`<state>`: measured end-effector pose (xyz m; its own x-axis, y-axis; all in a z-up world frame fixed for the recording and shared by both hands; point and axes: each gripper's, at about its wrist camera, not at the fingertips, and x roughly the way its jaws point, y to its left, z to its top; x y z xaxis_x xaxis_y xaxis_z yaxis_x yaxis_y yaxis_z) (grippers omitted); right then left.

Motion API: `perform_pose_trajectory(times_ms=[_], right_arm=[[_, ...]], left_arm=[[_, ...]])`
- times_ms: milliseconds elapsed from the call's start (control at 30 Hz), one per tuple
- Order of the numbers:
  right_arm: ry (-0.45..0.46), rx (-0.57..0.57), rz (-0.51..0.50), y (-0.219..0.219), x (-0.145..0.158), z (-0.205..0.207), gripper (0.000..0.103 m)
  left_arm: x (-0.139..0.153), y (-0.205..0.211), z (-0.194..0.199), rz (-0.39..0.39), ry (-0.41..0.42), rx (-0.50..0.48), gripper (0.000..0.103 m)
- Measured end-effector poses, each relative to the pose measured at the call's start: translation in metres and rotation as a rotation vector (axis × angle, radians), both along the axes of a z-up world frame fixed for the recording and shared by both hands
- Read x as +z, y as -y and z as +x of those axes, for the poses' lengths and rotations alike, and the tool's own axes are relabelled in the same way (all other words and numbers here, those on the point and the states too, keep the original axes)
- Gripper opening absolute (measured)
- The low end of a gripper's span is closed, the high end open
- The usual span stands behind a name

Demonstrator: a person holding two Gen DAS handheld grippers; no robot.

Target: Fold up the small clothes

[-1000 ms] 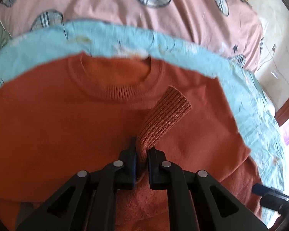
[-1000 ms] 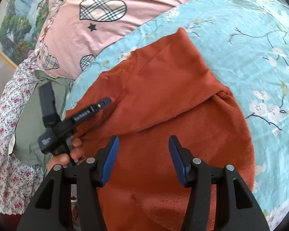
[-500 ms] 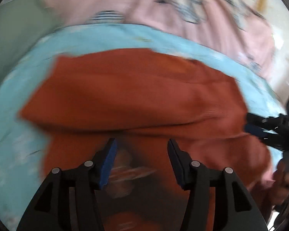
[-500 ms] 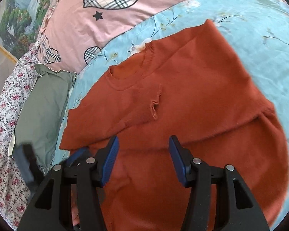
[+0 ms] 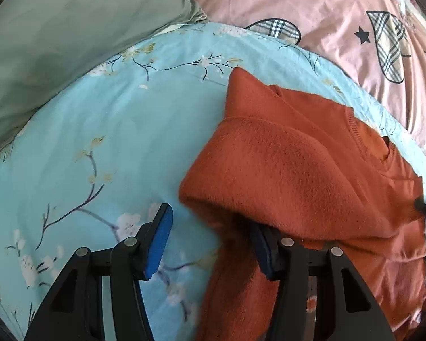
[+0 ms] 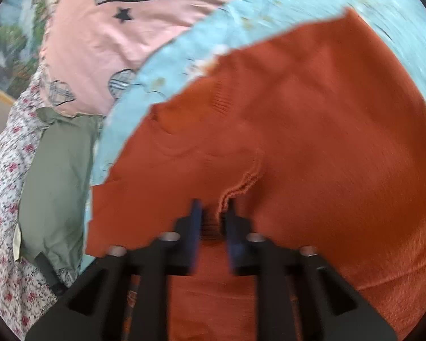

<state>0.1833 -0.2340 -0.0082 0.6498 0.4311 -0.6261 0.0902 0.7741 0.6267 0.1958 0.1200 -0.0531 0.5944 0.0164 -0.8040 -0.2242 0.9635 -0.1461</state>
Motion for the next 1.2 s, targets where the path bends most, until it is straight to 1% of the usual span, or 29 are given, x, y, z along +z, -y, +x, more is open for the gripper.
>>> perform_pose_trajectory(times_ms=[100, 133, 167, 233, 300, 400, 467, 500, 567, 600, 633, 667, 767, 800, 833, 867, 900, 933, 967, 1033, 1100, 1133, 1167, 1200], right_arm=[[0.145, -0.045, -0.038, 0.018, 0.046, -0.018, 0.010], [0.174, -0.076, -0.051, 0.029, 0.056, -0.026, 0.003], [0.183, -0.105, -0.070, 0.039, 0.061, -0.032, 0.002], [0.144, -0.148, -0.102, 0.063, 0.054, -0.040, 0.002], [0.090, -0.160, -0.077, 0.076, 0.035, -0.044, 0.001], [0.023, -0.164, -0.051, 0.077, 0.010, -0.046, 0.001], [-0.014, -0.170, -0.003, 0.075, -0.002, -0.043, 0.001], [-0.038, -0.171, 0.016, 0.073, -0.009, -0.041, 0.003], [-0.056, -0.156, 0.031, 0.068, -0.018, -0.038, 0.020], [-0.063, -0.151, 0.022, 0.063, -0.021, -0.034, 0.043], [-0.066, -0.148, 0.009, 0.059, -0.022, -0.032, 0.061], [-0.062, -0.141, 0.000, 0.056, -0.023, -0.030, 0.063], [-0.081, -0.114, -0.021, 0.046, -0.029, -0.017, 0.062], [-0.095, -0.096, -0.032, 0.041, -0.033, -0.010, 0.057], [-0.104, -0.077, -0.040, 0.037, -0.036, -0.004, 0.041], [-0.120, -0.048, -0.042, 0.030, -0.041, 0.004, 0.032], [-0.123, -0.033, -0.025, 0.027, -0.044, 0.007, 0.012], [-0.116, -0.020, -0.011, 0.024, -0.043, 0.009, 0.011], [-0.086, -0.019, -0.012, 0.021, -0.035, 0.007, 0.011], [0.050, -0.020, -0.003, 0.022, 0.002, -0.008, 0.010], [0.173, -0.038, 0.007, 0.032, 0.036, -0.028, 0.010], [0.212, -0.061, -0.016, 0.038, 0.048, -0.038, 0.010], [0.228, -0.090, -0.058, 0.046, 0.056, -0.045, 0.010], [0.218, -0.115, -0.097, 0.056, 0.056, -0.050, 0.010]], left_arm=[[-0.001, 0.005, -0.001, 0.024, 0.001, -0.004, 0.054], [-0.002, 0.005, 0.003, 0.025, 0.001, -0.003, 0.054], [-0.003, 0.006, 0.003, 0.027, 0.001, -0.003, 0.054], [-0.004, 0.008, 0.002, 0.030, 0.002, -0.003, 0.054], [-0.003, 0.012, 0.000, 0.046, 0.008, -0.012, 0.053], [-0.003, 0.017, -0.002, 0.072, 0.013, -0.026, 0.053], [-0.004, 0.015, -0.002, 0.063, 0.012, -0.023, 0.053], [-0.003, 0.013, -0.002, 0.054, 0.013, -0.021, 0.053], [-0.004, 0.008, -0.002, 0.037, 0.013, -0.016, 0.054], [-0.004, 0.007, -0.002, 0.032, 0.015, -0.015, 0.054], [-0.004, 0.006, -0.002, 0.027, 0.017, -0.014, 0.054], [-0.003, 0.006, -0.002, 0.023, 0.020, -0.010, 0.054], [-0.003, 0.003, -0.001, 0.011, 0.025, 0.002, 0.054], [-0.003, 0.003, 0.000, 0.008, 0.025, 0.005, 0.054], [-0.003, 0.004, 0.001, 0.008, 0.024, 0.007, 0.054], [-0.003, 0.004, 0.002, 0.011, 0.023, 0.008, 0.054], [-0.003, 0.005, 0.003, 0.017, 0.022, 0.009, 0.054], [-0.002, 0.005, 0.003, 0.021, 0.022, 0.010, 0.054], [-0.002, 0.005, 0.004, 0.023, 0.023, 0.009, 0.054], [-0.002, 0.005, 0.004, 0.027, 0.025, 0.014, 0.054], [-0.002, 0.006, 0.005, 0.027, 0.024, 0.013, 0.054], [-0.002, 0.007, 0.005, 0.028, 0.024, 0.009, 0.054], [-0.002, 0.008, 0.004, 0.031, 0.025, 0.004, 0.054], [-0.003, 0.009, 0.004, 0.033, 0.027, -0.006, 0.054]])
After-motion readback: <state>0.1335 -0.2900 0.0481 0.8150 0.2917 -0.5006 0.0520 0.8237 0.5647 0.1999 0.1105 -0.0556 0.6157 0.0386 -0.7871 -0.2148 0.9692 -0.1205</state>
